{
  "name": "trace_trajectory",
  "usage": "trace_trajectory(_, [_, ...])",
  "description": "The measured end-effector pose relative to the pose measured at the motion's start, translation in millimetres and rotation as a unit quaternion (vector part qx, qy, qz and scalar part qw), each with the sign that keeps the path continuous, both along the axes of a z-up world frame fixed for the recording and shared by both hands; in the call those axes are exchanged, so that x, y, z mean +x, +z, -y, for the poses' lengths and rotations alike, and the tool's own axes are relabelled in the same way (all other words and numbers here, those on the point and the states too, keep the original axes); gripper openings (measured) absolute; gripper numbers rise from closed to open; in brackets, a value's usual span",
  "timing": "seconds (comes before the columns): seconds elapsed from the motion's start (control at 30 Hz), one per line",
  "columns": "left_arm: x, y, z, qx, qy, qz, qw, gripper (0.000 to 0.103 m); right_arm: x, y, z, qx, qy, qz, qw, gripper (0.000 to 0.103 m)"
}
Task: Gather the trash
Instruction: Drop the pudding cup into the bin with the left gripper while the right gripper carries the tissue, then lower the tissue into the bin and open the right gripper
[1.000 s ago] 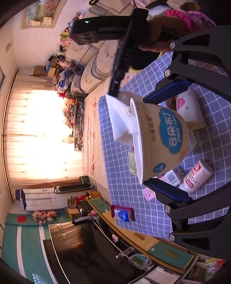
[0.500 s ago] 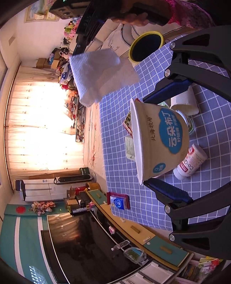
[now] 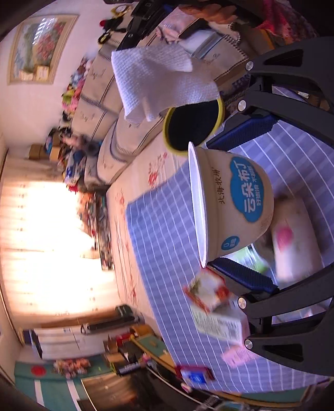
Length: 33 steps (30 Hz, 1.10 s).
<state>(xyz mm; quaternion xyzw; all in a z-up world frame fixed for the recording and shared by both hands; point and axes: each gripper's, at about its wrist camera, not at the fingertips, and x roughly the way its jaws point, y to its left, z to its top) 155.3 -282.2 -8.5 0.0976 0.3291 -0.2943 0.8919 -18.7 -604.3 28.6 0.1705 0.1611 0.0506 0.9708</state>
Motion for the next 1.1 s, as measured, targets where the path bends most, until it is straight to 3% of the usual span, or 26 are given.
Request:
trace_trajectory(0.27, [12.0, -37.3, 147.2, 0.024, -0.086, -0.023, 0.9957, 0.083, -58.0, -12.1, 65.6, -0.004, -0.105, 0.001, 0.994, 0.002])
trace_trajectory(0.57, [35.7, -88.8, 277.3, 0.072, -0.127, -0.063, 0.9873, 0.083, -86.4, -29.6, 110.3, 0.004, -0.140, -0.007, 0.990, 0.002])
trace_trajectory(0.87, [70.6, -138.1, 322.0, 0.093, -0.109, -0.118, 0.9827, 0.087, -92.4, -26.5, 117.4, 0.007, -0.144, -0.006, 0.990, 0.002])
trace_trajectory(1.0, [70.9, -123.7, 308.0, 0.071, -0.097, -0.116, 0.9860, 0.087, -90.8, -21.8, 108.1, 0.005, -0.140, -0.005, 0.990, 0.002])
trace_trajectory(1.1, [60.4, -95.4, 277.2, 0.045, -0.085, -0.095, 0.9909, 0.088, -90.0, -21.2, 103.4, 0.006, -0.134, -0.004, 0.991, 0.002])
